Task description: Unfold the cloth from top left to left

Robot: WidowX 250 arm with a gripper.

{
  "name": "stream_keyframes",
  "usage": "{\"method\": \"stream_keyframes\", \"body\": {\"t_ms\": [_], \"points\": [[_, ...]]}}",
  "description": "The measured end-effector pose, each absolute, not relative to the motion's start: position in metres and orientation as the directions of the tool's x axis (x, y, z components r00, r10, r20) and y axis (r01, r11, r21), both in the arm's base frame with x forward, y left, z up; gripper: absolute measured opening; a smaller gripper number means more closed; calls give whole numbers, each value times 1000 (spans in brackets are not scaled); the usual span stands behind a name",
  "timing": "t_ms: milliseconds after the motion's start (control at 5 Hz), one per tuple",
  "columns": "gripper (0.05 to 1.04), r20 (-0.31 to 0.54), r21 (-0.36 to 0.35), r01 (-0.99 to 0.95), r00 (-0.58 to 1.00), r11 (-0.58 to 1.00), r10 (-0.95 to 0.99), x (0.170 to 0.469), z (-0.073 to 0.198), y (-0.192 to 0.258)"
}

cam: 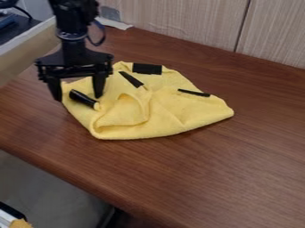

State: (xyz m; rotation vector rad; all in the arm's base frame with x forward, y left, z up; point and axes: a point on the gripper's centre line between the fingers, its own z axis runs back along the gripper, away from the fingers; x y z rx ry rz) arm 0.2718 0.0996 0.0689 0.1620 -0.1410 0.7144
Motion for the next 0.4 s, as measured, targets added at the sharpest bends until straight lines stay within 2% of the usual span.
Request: {"method": "stream_keyframes", "body": {"t_ms": [200, 400], "points": [[945, 188, 108, -661, 747, 743, 637, 278, 67, 100], [661, 204, 117, -668, 740, 735, 641, 279, 67, 101]]}}
